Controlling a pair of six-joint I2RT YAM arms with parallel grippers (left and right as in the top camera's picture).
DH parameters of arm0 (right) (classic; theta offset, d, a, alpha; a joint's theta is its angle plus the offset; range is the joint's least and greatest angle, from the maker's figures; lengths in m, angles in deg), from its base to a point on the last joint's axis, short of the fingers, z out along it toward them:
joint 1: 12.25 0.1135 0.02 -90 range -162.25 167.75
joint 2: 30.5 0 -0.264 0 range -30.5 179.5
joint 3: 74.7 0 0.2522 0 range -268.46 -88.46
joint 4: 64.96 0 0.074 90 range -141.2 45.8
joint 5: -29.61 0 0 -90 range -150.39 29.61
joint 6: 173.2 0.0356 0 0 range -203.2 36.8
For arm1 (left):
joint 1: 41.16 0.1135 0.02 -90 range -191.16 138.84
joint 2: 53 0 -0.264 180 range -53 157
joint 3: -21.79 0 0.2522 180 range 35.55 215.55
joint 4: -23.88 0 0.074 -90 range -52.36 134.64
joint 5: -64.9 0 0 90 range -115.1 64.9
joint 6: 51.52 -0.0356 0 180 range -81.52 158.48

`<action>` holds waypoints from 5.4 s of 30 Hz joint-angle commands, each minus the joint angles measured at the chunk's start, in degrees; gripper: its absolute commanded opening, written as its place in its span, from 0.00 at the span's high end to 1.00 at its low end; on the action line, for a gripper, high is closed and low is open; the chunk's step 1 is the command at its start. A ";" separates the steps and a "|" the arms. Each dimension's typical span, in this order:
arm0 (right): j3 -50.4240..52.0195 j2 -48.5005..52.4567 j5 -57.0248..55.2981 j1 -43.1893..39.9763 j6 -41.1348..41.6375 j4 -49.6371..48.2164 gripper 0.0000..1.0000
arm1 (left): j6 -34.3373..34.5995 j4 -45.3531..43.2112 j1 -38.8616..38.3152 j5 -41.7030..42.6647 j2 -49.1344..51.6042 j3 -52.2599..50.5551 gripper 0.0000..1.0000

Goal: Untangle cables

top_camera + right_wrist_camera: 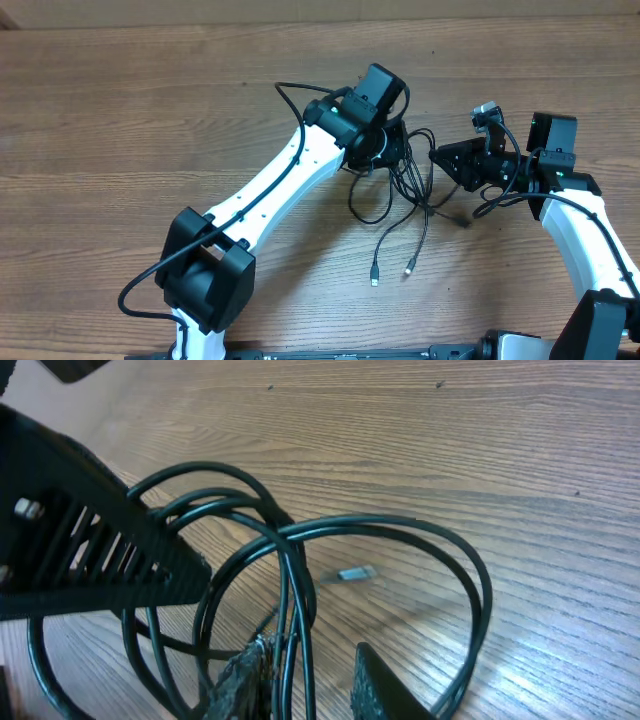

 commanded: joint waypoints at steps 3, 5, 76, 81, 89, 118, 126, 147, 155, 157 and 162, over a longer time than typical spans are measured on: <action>-0.76 0.00 -0.13 -0.20 -0.39 -0.35 0.70 | -1.68 -2.54 -0.20 7.67 -0.81 0.07 0.96; -0.76 0.00 -0.11 -0.20 -0.39 -0.35 0.69 | -2.01 -3.56 -0.22 9.60 -0.81 0.07 0.96; -0.76 0.00 -0.13 -0.20 -0.44 -1.64 0.91 | -3.96 -8.68 -2.56 19.17 -0.81 0.07 0.96; -0.76 0.00 -0.13 -0.20 -0.42 -1.60 0.96 | -3.93 -8.28 -2.54 17.14 -0.81 0.07 0.96; -0.76 0.00 -0.13 -0.20 -0.35 -0.74 0.96 | -3.93 -7.41 -2.45 16.20 -0.81 0.09 0.96; -0.76 0.00 -24.96 -0.26 23.67 0.11 0.96 | -3.91 0.59 -2.21 -3.56 -0.81 0.07 0.96; -0.76 0.00 -35.69 -2.38 34.29 4.33 0.96 | -2.60 2.75 -1.25 -5.27 -0.81 0.07 0.96; -0.76 0.00 -32.72 -18.91 36.76 9.51 0.91 | -2.69 3.15 -0.17 -6.10 -0.81 0.07 0.96; -0.76 0.00 -29.03 -18.86 31.87 8.39 0.64 | -8.37 3.34 -0.17 -5.81 -0.81 0.07 0.96; -0.76 0.00 -27.47 -18.86 31.08 7.85 0.46 | -9.42 3.34 -0.20 -5.79 -0.81 0.07 0.96; -0.76 0.00 -26.86 -18.86 31.08 7.34 0.19 | -13.84 3.32 -0.20 -4.68 -0.81 0.07 0.96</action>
